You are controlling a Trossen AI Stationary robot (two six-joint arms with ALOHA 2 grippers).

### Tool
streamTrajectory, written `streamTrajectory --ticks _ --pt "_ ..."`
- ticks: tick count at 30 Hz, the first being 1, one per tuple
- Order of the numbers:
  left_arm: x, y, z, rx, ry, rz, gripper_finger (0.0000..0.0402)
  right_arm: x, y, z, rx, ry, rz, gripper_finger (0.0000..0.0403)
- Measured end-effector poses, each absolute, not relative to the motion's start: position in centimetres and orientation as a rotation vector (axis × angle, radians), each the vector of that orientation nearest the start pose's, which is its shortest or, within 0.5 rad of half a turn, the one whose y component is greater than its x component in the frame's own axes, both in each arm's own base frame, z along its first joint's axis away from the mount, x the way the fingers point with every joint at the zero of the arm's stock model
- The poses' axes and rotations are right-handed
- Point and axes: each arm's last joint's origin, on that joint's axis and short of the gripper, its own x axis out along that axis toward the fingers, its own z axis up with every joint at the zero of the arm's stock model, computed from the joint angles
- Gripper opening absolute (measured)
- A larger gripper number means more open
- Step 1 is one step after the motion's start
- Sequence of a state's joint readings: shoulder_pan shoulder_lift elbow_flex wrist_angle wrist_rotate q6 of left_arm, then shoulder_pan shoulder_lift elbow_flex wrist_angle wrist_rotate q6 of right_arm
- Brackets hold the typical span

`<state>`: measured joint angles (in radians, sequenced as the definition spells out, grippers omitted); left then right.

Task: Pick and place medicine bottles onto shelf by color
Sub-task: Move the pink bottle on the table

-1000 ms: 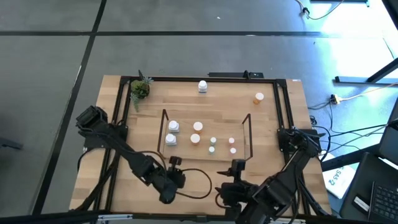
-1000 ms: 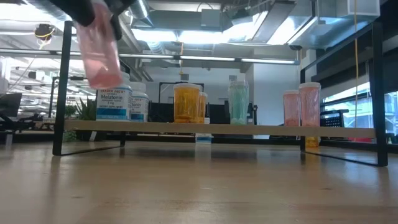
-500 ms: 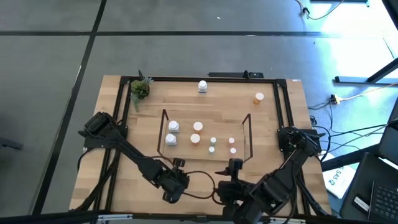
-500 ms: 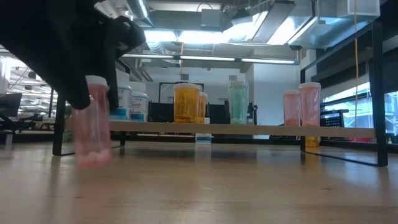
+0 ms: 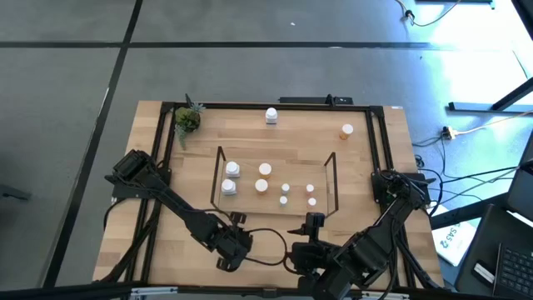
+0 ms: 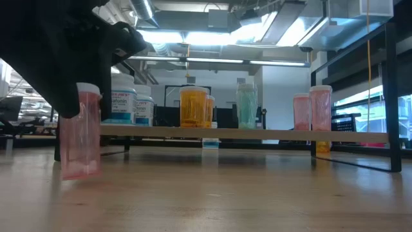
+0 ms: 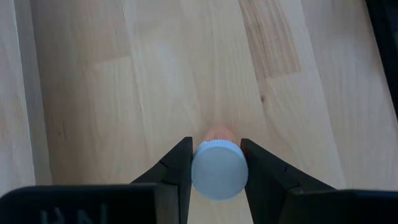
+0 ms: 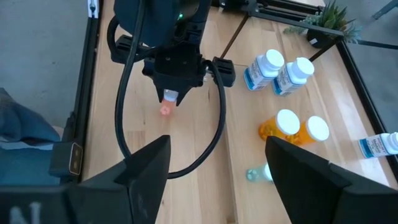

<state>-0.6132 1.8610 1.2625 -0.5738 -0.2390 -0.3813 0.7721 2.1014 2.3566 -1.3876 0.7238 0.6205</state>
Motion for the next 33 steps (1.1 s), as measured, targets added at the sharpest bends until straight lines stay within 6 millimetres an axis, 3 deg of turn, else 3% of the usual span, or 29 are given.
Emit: streamTrajectory --ticks 33 --pt "30.87 -19.85 17.85 0.109 1.148 -0.12 0.0103 31.55 27.37 37.13 -0.153 0.771 -0.191 0.0264"
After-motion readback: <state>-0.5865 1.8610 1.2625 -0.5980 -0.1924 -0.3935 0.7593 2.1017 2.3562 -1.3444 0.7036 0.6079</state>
